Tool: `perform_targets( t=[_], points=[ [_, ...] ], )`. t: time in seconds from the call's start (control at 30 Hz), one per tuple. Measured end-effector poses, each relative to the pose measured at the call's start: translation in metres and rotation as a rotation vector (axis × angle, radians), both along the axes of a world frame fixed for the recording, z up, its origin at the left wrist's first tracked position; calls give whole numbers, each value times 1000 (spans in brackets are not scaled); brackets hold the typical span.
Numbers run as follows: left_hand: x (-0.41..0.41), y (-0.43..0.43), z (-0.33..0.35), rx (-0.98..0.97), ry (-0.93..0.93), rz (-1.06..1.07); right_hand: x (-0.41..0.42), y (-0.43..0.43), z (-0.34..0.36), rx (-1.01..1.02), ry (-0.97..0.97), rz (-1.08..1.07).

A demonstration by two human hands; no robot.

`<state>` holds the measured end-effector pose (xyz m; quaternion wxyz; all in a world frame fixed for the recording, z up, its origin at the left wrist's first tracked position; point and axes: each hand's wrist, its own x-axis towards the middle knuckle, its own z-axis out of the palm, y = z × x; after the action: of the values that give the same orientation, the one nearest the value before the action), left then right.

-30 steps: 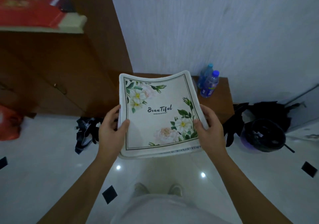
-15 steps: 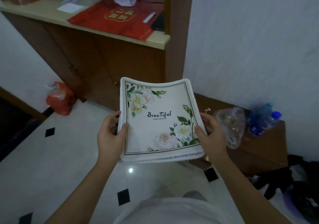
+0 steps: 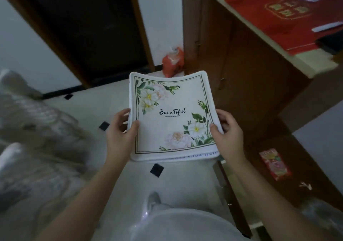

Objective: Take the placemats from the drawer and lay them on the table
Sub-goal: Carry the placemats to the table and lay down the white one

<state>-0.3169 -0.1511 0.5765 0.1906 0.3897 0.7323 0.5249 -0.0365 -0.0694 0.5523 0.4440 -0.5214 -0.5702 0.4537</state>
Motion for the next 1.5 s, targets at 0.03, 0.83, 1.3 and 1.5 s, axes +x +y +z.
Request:
perform_targets(
  t=[0.03, 0.83, 1.3, 1.5],
  points=[
    [-3, -16, 0, 8, 6, 68, -11, 2, 1, 10, -2, 65],
    [-170, -340, 12, 163, -91, 900, -341, -162, 30, 30, 46, 832],
    [-205, -449, 21, 208, -39, 1371, -513, -248, 29, -28, 61, 1336],
    [-160, -512, 27, 191, 7, 1758, -566, -343, 26, 1, 50, 1694]
  ],
)
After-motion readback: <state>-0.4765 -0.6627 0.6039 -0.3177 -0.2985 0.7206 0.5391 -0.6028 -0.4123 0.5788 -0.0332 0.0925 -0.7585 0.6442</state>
